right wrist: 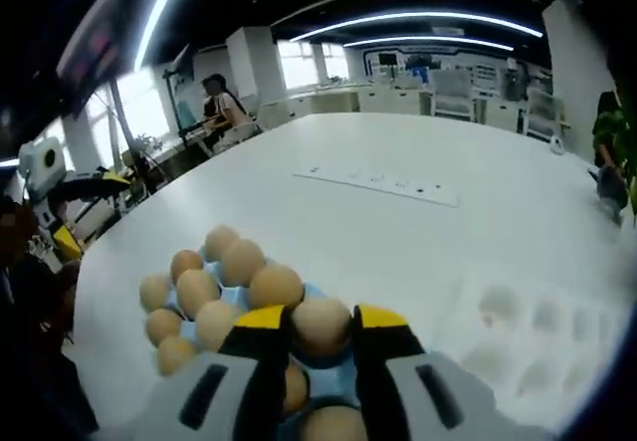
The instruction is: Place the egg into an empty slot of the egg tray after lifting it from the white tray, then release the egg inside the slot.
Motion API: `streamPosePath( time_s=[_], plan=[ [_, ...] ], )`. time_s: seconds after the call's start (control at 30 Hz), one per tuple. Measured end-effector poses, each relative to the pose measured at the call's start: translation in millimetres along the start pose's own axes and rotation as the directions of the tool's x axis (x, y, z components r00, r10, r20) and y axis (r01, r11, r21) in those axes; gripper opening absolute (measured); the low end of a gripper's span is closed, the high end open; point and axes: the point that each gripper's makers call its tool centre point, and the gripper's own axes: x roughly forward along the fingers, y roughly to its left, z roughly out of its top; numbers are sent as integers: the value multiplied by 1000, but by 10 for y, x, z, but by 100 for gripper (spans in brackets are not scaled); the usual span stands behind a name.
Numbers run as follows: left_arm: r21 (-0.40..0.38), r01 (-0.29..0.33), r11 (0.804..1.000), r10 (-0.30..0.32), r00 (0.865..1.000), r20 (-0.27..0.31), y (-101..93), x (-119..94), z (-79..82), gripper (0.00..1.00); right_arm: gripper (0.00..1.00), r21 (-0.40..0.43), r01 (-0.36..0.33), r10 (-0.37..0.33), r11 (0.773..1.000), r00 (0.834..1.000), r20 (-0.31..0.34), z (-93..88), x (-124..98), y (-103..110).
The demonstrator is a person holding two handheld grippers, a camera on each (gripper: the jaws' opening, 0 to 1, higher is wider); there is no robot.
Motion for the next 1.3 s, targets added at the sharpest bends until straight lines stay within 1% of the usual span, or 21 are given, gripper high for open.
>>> streamPosePath(
  time_s=[0.1,0.13,0.43,0.57,0.6,0.8,1.1,1.3],
  plan=[
    [1,1,1000,-1,1000,1,1,-3,4,80,24,-9,-4,4,1000,1000,-3,-3,2,10],
    [2,-1,1000,1,1000,0,3,-4,3,80,24,-26,-6,6,1000,1000,2,6,8,12],
    [1,-3,1000,3,1000,-1,4,-16,-5,80,24,-16,-2,2,1000,1000,10,-8,-30,40],
    [-1,-14,1000,14,1000,-2,24,-35,-10,81,24,19,-4,3,1000,999,32,-22,-73,11],
    [-2,-17,1000,17,1000,-1,31,-43,-10,81,24,45,-1,-1,999,999,46,-17,-94,5],
    [1,-10,1000,10,1000,-8,11,-53,-24,80,25,66,8,-15,998,995,96,-13,-175,-17],
    [1,-12,1000,12,1000,-4,7,-42,-3,80,24,109,13,-27,994,991,128,-37,-254,-54],
    [4,-8,1000,8,1000,-6,-15,-40,-11,80,24,126,32,-50,992,989,141,-79,-327,-115]
  ],
)
